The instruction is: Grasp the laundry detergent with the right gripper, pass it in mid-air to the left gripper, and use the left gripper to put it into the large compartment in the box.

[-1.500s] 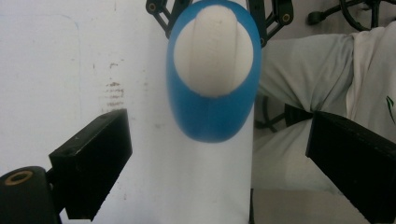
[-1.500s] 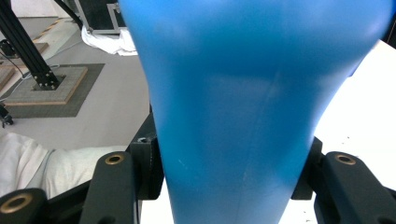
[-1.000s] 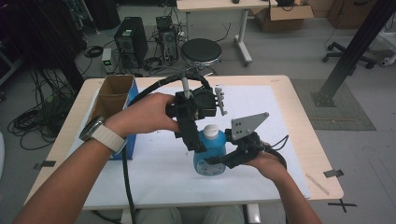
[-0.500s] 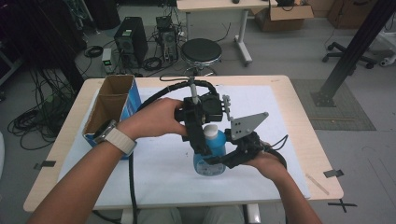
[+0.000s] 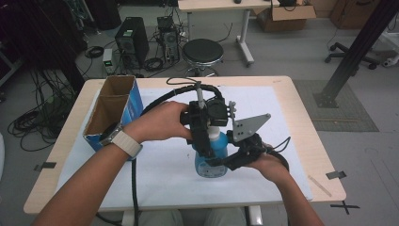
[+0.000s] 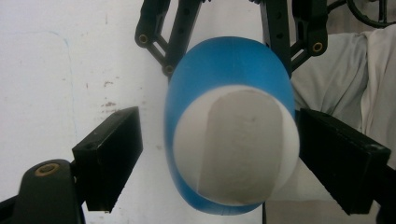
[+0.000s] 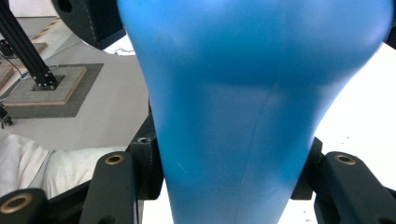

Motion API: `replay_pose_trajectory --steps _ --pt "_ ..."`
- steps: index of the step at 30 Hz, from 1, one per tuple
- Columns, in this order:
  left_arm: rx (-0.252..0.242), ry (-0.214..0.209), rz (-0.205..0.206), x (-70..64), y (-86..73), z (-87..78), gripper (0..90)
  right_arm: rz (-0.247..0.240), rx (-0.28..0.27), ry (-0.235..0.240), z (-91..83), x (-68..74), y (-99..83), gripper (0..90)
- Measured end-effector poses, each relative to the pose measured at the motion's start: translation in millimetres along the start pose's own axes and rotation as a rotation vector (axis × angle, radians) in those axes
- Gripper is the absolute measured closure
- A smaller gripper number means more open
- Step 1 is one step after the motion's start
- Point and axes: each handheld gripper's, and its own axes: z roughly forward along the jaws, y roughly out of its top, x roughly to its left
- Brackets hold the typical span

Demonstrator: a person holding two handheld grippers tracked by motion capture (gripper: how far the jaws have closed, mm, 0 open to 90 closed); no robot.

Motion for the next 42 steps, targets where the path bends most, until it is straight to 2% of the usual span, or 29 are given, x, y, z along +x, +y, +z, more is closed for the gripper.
replay_pose_trajectory --steps 25,36,42 --pt "0.001 -0.002 0.012 -1.7 2.6 3.7 27.0 0.002 0.0 -0.002 -0.2 0.1 0.8 44.5" --pt "0.007 -0.006 0.008 -1.4 2.8 6.1 37.4 0.005 0.0 0.001 0.4 0.5 -0.3 44.5" --pt "-0.004 0.001 0.026 -3.4 3.5 5.6 38.0 0.001 0.001 0.004 -1.0 0.9 -0.7 44.6"
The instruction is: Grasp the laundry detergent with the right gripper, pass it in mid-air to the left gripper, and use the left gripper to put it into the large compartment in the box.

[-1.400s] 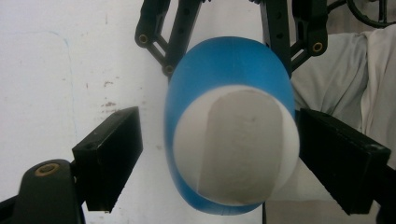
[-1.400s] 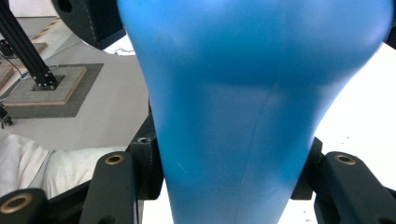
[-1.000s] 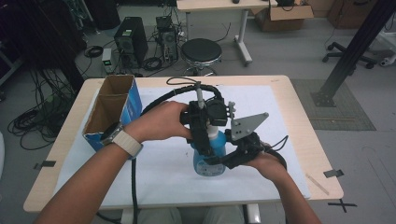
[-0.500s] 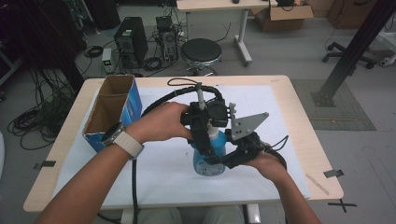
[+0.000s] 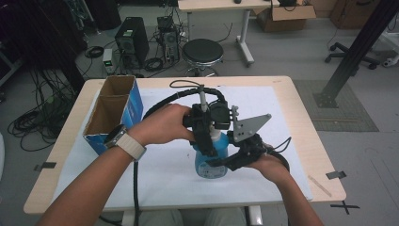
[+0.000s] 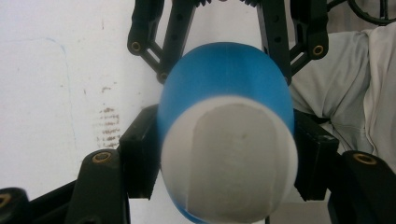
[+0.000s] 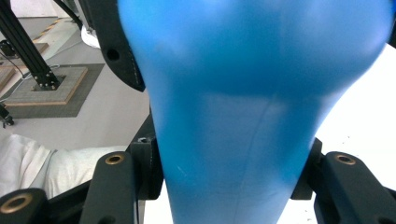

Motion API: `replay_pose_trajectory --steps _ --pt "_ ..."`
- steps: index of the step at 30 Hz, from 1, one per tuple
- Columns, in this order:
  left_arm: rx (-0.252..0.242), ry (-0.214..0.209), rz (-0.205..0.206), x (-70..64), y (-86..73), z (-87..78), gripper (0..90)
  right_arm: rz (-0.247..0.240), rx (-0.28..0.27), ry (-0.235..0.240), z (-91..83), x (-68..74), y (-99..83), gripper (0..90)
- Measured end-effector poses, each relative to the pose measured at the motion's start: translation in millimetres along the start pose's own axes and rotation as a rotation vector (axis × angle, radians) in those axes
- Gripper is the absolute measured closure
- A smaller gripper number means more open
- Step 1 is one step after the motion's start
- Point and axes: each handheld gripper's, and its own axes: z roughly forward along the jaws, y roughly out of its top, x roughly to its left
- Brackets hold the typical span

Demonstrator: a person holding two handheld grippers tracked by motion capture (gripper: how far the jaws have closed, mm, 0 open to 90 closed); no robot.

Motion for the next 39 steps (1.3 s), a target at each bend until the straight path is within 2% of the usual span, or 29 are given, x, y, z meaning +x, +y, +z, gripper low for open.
replay_pose_trajectory --steps 8,14,16,17,19,23,26,29,34,39 --pt "-0.002 0.012 0.009 -2.1 0.5 -1.1 38.3 -0.009 0.004 -0.003 -1.7 0.9 1.3 44.6" --pt "0.02 0.019 -0.013 -3.5 2.2 -2.8 38.3 -0.005 0.006 0.007 -1.4 0.5 2.8 43.1" --pt "0.036 0.03 -0.024 -3.9 2.2 -3.0 38.3 0.024 -0.003 -0.003 -1.8 -0.6 2.4 24.8" --pt "0.041 0.036 -0.034 -4.0 1.8 -3.1 38.3 0.047 -0.001 -0.022 -3.3 -1.4 1.9 19.9" --pt "0.054 0.041 -0.052 -3.4 0.2 -4.9 38.3 0.076 0.003 -0.021 -9.4 -2.3 -0.7 17.8" --pt "0.063 0.054 -0.093 -0.8 -5.6 -7.4 38.3 0.117 0.027 -0.055 -24.2 -2.4 -6.5 11.0" --pt "0.074 0.066 -0.125 1.2 -10.1 -10.3 38.2 0.161 0.095 -0.078 -33.8 -2.9 -9.9 7.6" --pt "0.075 0.09 -0.15 2.6 -14.0 -14.1 38.2 0.177 0.171 -0.087 -42.9 -2.5 -11.9 6.7" --pt "0.065 0.119 -0.218 8.0 -20.9 -23.2 38.2 0.212 0.308 -0.118 -56.9 -2.4 -14.8 5.9" --pt "0.085 0.149 -0.275 11.1 -23.3 -28.3 38.2 0.213 0.455 -0.145 -67.5 -2.8 -15.3 5.4"
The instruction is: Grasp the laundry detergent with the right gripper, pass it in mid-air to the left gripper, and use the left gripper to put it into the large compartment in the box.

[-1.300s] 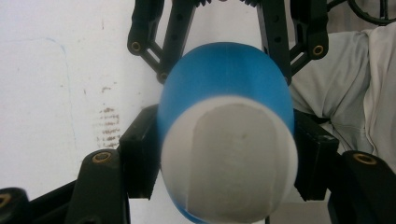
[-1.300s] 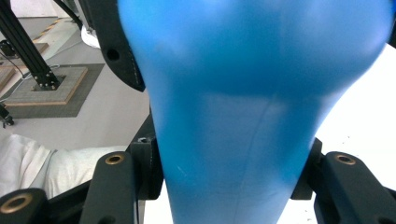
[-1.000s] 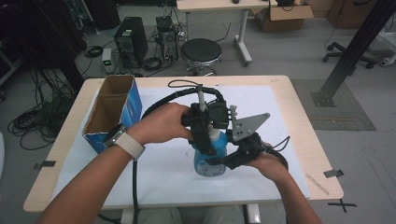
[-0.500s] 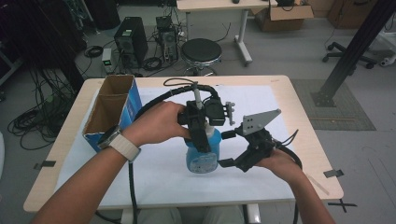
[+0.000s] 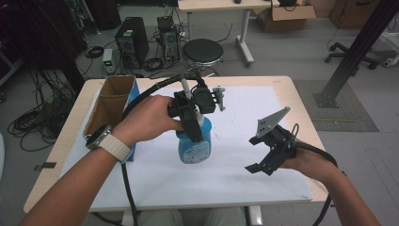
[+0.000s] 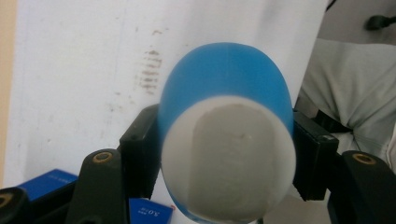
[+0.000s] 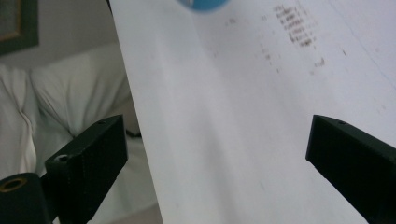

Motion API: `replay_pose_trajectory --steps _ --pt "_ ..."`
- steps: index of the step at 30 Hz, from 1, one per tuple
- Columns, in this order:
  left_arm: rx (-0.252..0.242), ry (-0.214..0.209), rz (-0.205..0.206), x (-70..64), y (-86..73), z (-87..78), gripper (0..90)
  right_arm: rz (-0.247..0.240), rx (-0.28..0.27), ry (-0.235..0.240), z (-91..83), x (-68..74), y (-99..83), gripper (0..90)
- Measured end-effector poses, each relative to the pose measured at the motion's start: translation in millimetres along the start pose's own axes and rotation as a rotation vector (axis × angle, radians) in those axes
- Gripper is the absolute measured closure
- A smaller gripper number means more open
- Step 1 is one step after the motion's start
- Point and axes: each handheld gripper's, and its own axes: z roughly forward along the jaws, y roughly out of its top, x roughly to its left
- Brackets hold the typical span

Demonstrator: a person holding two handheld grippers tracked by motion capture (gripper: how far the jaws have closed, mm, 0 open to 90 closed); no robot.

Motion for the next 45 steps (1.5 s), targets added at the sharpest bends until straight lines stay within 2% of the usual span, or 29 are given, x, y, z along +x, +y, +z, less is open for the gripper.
replay_pose_trajectory --steps 3,11,14,17,19,20,22,26,32,37,38,43,45 --pt "0.002 0.022 -0.049 3.9 -1.8 -4.6 38.2 -0.015 0.056 -0.025 -5.3 1.2 -2.0 5.4" --pt "0.01 0.071 -0.16 16.3 -6.5 -20.8 38.2 0.003 0.171 -0.058 -18.4 -4.6 -11.9 5.7" --pt "0.007 0.09 -0.212 20.5 -8.0 -27.2 38.2 0.008 0.193 -0.058 -21.3 -7.5 -13.0 5.8" --pt "-0.013 0.089 -0.243 24.1 -10.6 -34.3 38.2 0.005 0.227 -0.068 -23.4 -10.7 -12.5 6.0" --pt "-0.03 0.084 -0.284 27.7 -13.5 -41.7 38.2 -0.007 0.244 -0.078 -25.4 -12.0 -11.0 6.2" --pt "-0.032 0.087 -0.29 28.4 -13.9 -43.2 38.2 -0.016 0.249 -0.083 -27.2 -12.5 -9.9 6.5" --pt "-0.037 0.109 -0.336 30.5 -15.9 -49.8 38.2 -0.017 0.248 -0.086 -29.8 -13.9 -8.6 6.7" --pt "-0.04 0.139 -0.375 33.4 -18.3 -57.3 38.2 -0.023 0.266 -0.098 -33.9 -16.8 -6.2 6.8" --pt "-0.047 0.157 -0.468 41.4 -26.8 -68.1 38.2 -0.039 0.308 -0.111 -38.8 -22.7 -6.3 6.6" --pt "-0.045 0.186 -0.569 50.6 -38.2 -77.0 38.3 -0.039 0.325 -0.117 -43.2 -26.3 -7.5 6.7" --pt "-0.049 0.194 -0.599 53.6 -42.1 -79.7 38.3 -0.041 0.325 -0.12 -43.8 -26.7 -7.8 6.7" --pt "-0.058 0.228 -0.685 65.7 -57.3 -88.6 38.3 -0.058 0.326 -0.131 -48.2 -29.9 -8.1 7.4" --pt "-0.061 0.241 -0.733 70.9 -64.6 -92.3 38.3 -0.053 0.323 -0.132 -50.1 -32.0 -7.5 7.4"
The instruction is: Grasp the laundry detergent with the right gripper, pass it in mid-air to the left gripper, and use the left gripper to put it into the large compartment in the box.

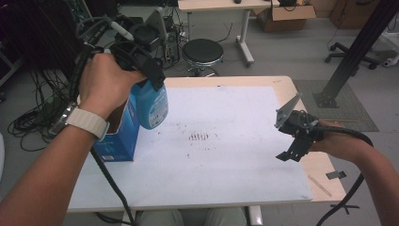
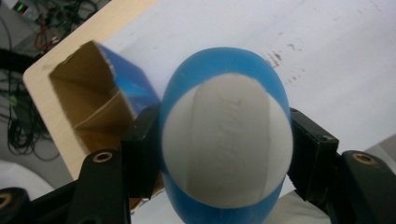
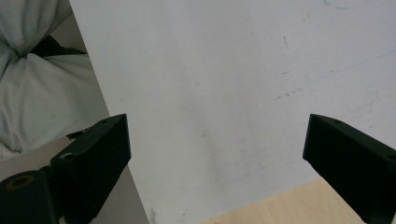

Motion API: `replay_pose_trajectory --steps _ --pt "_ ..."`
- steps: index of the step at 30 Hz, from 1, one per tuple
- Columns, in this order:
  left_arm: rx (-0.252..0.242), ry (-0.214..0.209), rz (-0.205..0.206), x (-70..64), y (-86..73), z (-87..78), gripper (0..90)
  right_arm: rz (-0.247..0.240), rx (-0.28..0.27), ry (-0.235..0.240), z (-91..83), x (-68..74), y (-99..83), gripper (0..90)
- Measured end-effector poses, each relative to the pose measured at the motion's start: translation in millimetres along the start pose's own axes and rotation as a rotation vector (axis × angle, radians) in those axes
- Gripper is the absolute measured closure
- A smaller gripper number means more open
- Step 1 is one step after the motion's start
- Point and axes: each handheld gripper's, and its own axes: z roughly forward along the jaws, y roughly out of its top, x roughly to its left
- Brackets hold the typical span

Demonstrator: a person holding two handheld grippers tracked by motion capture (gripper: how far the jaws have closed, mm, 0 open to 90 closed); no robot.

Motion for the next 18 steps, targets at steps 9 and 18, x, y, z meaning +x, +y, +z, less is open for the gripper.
replay_pose_trajectory --steps 9,18 --pt "-0.01 0.029 -0.153 36.8 -8.3 -9.6 38.3 0.006 0.023 0.007 -2.8 -12.3 -3.6 7.2" --pt "-0.011 0.068 -0.302 68.3 -12.3 -15.7 38.3 0.007 0.043 0.016 3.4 -21.4 -8.6 6.7"
